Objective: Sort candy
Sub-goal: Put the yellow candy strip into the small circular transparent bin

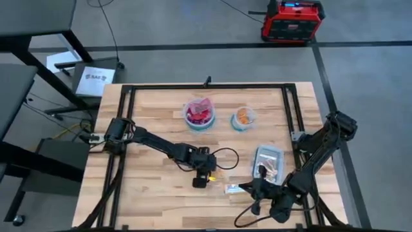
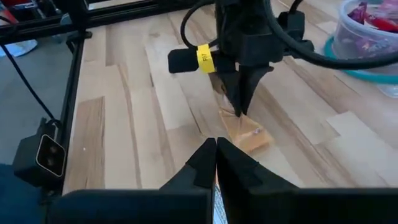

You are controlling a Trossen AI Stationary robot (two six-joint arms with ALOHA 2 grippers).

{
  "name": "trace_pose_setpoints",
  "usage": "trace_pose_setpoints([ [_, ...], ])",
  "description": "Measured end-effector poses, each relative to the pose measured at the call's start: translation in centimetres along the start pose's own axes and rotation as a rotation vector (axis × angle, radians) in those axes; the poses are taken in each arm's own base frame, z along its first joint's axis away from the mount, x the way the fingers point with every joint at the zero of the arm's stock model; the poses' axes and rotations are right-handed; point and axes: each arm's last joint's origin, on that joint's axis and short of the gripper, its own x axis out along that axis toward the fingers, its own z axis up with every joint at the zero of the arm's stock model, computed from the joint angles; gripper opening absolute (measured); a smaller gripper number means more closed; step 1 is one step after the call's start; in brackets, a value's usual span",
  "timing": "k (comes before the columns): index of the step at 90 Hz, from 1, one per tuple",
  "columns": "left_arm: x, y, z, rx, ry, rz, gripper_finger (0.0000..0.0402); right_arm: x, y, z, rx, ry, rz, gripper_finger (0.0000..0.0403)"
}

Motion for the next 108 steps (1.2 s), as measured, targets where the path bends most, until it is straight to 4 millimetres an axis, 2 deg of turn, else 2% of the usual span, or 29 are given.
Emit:
trace_pose_setpoints([
  [13,-4.2,0.9,3.0,0.082,-0.098,0.083,0.0001,0.0,0.0,0.0,0.001,-0.001,0.001,0.0000],
  [20,-6.6,2.3,4.4,0.110,-0.158,0.138,0.0001,-0.1,0.0,0.0,-0.004,-0.005,0.000,0.0000],
  [26,-7.8,4.0,5.3,0.115,-0.203,0.170,0.0001,-0.2,0.1,0.0,-0.009,-0.017,-0.007,0.0000],
  [43,-9.6,10.2,7.0,0.055,-0.354,0.222,0.0001,-0.6,0.1,-0.3,-0.030,-0.017,-0.012,0.0000],
  [62,-9.7,16.7,8.0,-0.006,-0.597,0.230,0.0001,-0.6,-0.1,-0.4,-0.037,-0.018,-0.026,0.0000],
  [73,-9.5,19.4,8.4,-0.042,-0.673,0.232,0.0001,-0.5,-0.2,-0.6,-0.017,-0.011,-0.035,0.0000],
  [83,-8.9,19.8,8.5,-0.056,-0.635,0.197,0.0000,-0.6,-0.5,-1.1,-0.001,-0.001,-0.038,0.0000],
  [88,-8.5,19.4,8.4,-0.055,-0.608,0.149,0.0000,-0.7,-0.6,-1.3,-0.001,0.006,-0.044,0.0000],
  [95,-8.1,17.7,8.4,-0.007,-0.550,0.062,0.0000,-0.9,-0.7,-1.6,-0.005,0.019,-0.052,0.0000],
  [108,-7.3,14.1,8.5,0.120,-0.446,0.031,0.0000,-1.0,-1.0,-1.7,-0.032,0.028,-0.073,0.0000],
])
